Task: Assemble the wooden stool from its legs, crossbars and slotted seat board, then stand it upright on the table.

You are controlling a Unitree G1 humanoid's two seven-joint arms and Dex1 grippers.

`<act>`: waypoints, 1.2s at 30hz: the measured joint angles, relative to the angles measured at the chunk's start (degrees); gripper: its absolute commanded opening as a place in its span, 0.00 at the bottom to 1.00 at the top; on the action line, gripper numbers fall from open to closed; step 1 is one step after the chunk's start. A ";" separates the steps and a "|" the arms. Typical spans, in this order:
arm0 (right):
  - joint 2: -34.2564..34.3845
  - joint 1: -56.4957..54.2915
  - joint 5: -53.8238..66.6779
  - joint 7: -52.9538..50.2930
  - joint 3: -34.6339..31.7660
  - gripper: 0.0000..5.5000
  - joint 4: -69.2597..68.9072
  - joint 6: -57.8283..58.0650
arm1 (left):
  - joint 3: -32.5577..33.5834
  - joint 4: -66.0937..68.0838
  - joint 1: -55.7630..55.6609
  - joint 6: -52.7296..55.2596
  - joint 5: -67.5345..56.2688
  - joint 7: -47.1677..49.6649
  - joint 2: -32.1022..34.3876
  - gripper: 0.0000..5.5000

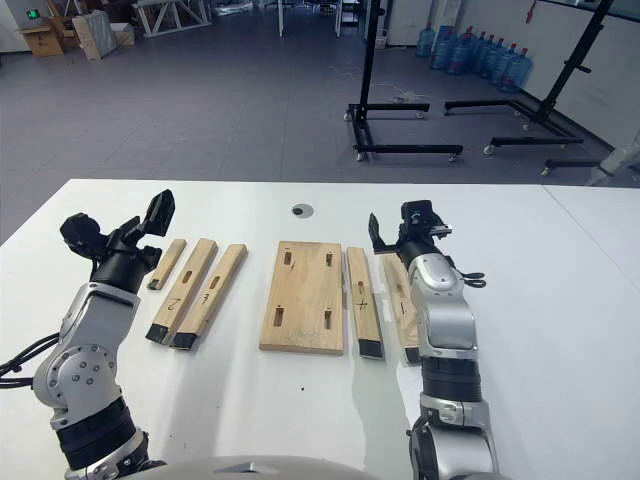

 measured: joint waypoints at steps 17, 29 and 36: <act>1.10 -3.44 5.97 -7.02 -3.20 0.98 -3.09 8.68 | -4.39 6.84 -0.69 0.12 7.77 4.78 4.77 0.98; -1.79 -3.44 4.43 -4.35 -0.33 0.98 -1.31 4.34 | -5.73 7.30 -1.26 -2.47 8.70 3.34 5.26 0.98; -1.69 -3.44 5.39 -3.28 -0.55 0.98 -0.99 2.78 | -7.33 7.26 -1.25 -4.95 11.65 2.68 5.91 0.98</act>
